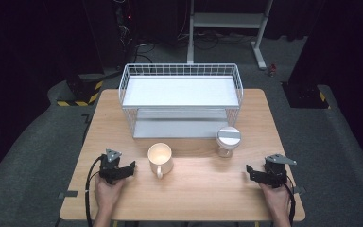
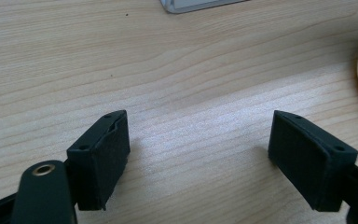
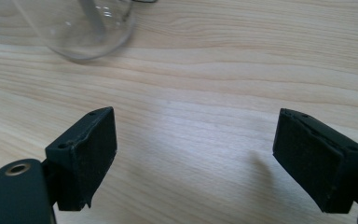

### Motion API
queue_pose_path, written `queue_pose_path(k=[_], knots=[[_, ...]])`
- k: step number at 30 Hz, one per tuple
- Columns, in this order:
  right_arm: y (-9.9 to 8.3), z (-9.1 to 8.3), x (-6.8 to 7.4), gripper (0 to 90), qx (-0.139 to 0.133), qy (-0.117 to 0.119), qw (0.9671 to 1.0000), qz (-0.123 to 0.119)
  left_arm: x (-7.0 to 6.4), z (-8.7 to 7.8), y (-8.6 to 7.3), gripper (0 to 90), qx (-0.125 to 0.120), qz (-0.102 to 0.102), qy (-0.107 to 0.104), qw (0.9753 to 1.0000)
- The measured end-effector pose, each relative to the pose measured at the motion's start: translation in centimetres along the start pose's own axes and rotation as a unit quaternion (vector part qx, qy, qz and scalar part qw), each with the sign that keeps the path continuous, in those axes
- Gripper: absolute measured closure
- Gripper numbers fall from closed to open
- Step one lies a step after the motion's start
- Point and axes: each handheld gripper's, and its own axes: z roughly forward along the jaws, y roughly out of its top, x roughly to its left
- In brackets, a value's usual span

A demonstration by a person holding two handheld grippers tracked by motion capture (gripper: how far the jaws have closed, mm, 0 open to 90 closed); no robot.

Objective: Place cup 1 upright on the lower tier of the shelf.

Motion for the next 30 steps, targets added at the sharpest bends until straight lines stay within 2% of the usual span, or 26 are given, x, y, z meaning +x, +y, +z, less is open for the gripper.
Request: queue_pose_path(k=[5, 11, 13, 17, 22, 30], knots=[[0.0, -0.4, 0.5, 13.3, -0.021, 0.025, 0.9995, 0.0, 0.0, 0.0, 0.0, 20.9, 0.0, 0.0, 0.0, 1.0], [0.1, -0.5, 1.1, 12.9, -0.028, 0.032, 0.9991, -0.001, 0.0, 0.0, 0.0, 21.0, -0.001, 0.0, 0.001, 1.0], [0.2, -0.5, 1.4, 12.5, -0.039, 0.042, 0.9984, 0.0, 0.0, 0.0, 0.0, 21.1, -0.001, 0.0, 0.001, 1.0], [0.5, -0.6, 2.0, 12.1, -0.037, 0.052, 0.9979, 0.005, 0.0, 0.0, 0.0, 21.2, -0.002, 0.0, 0.001, 1.0], [1.4, -0.4, 3.2, 12.1, -0.048, 0.069, 0.9964, -0.009, 0.0, 0.0, 0.0, 21.5, -0.003, -0.001, 0.002, 1.0], [2.2, 0.0, 4.6, 11.5, -0.058, 0.077, 0.9951, -0.022, 0.0, 0.0, 0.0, 22.1, -0.004, -0.003, 0.002, 1.0]])
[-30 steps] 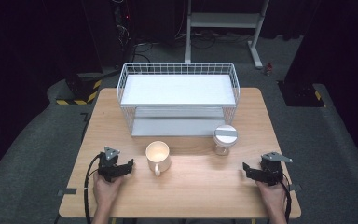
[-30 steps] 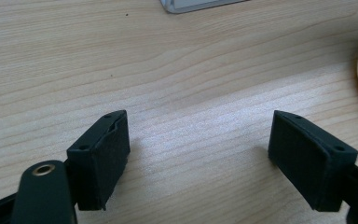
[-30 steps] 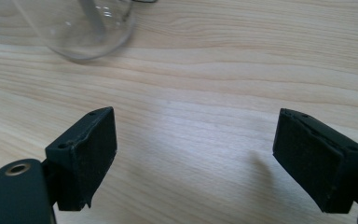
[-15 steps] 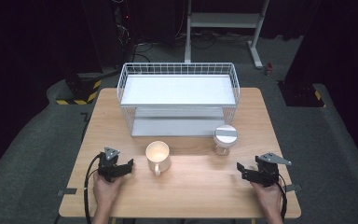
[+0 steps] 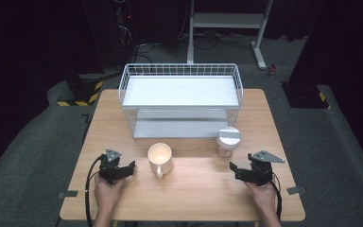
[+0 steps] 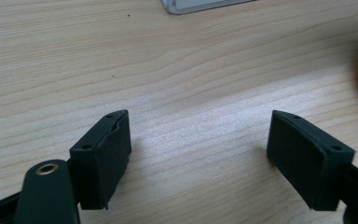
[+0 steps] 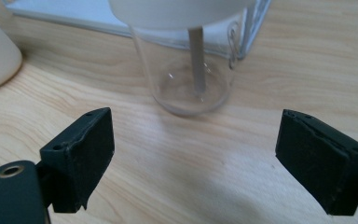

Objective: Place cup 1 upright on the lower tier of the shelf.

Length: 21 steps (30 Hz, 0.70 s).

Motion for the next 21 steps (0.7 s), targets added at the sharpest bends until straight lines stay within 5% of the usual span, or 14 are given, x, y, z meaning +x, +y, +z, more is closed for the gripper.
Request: queue_pose_path(k=[21], knots=[[2.6, 2.5, 1.4, 9.8, -0.016, -0.017, 0.9996, -0.013, 0.0, 0.0, 0.0, 22.3, 0.0, -0.001, 0.0, 1.0]])
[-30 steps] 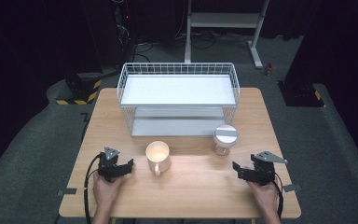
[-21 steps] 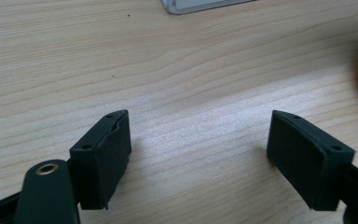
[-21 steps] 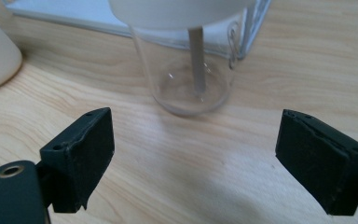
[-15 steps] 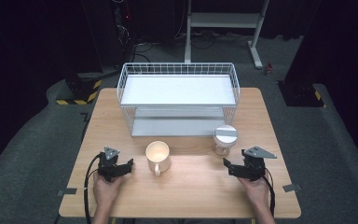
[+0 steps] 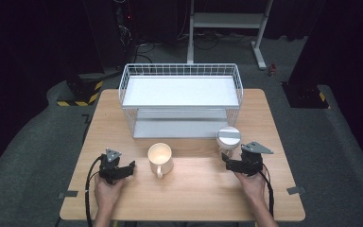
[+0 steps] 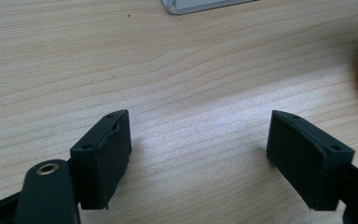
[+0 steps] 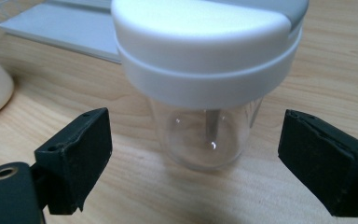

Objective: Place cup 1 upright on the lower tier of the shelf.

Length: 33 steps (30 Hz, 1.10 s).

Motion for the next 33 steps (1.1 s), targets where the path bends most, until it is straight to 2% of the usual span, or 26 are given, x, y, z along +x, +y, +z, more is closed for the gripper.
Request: queue_pose_path(k=[4, 11, 17, 24, 33], knots=[[0.2, 0.6, 0.2, 9.8, -0.004, -0.011, 0.9999, -0.006, 0.0, 0.0, 0.0, 22.3, 0.0, 0.001, 0.0, 1.0], [0.7, 1.4, 0.3, 9.8, -0.007, -0.017, 0.9998, -0.011, 0.0, 0.0, 0.0, 22.4, 0.0, 0.001, 0.0, 1.0], [0.8, 2.0, 0.1, 9.8, -0.009, -0.026, 0.9996, -0.005, 0.0, 0.0, 0.0, 22.3, 0.0, 0.001, 0.0, 1.0], [0.9, 2.8, 0.1, 9.8, -0.009, -0.026, 0.9996, -0.009, 0.0, 0.0, 0.0, 22.4, 0.0, 0.001, 0.0, 1.0], [0.9, 3.8, 0.0, 9.9, -0.011, -0.03, 0.9995, -0.003, 0.0, 0.0, 0.0, 22.4, 0.0, 0.001, 0.0, 1.0]])
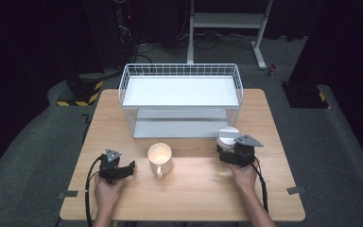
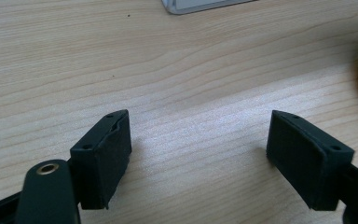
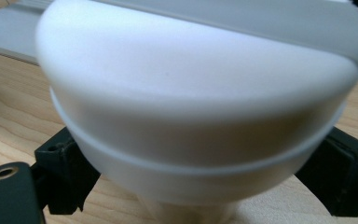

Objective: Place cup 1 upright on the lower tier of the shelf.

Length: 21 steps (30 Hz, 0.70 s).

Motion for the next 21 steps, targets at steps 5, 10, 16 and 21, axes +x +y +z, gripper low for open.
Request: queue_pose_path(k=[5, 10, 16, 21], knots=[[-0.04, 0.45, 0.03, 10.0, 0.001, 0.0, 1.0, -0.002, 0.0, 0.0, 0.0, 22.4, 0.0, 0.0, 0.0, 1.0], [0.0, 0.76, -0.07, 10.4, 0.006, -0.004, 1.0, -0.003, -0.01, 0.0, 0.0, 22.4, 0.0, 0.0, 0.0, 1.0], [0.05, 0.76, 0.15, 14.4, 0.003, 0.0, 0.9999, -0.011, -0.01, 0.0, 0.0, 22.4, 0.0, 0.0, 0.0, 1.0], [0.04, 0.77, 0.21, 18.0, 0.001, 0.002, 0.9999, -0.014, -0.01, 0.0, 0.0, 22.4, 0.0, 0.0, 0.0, 1.0]])
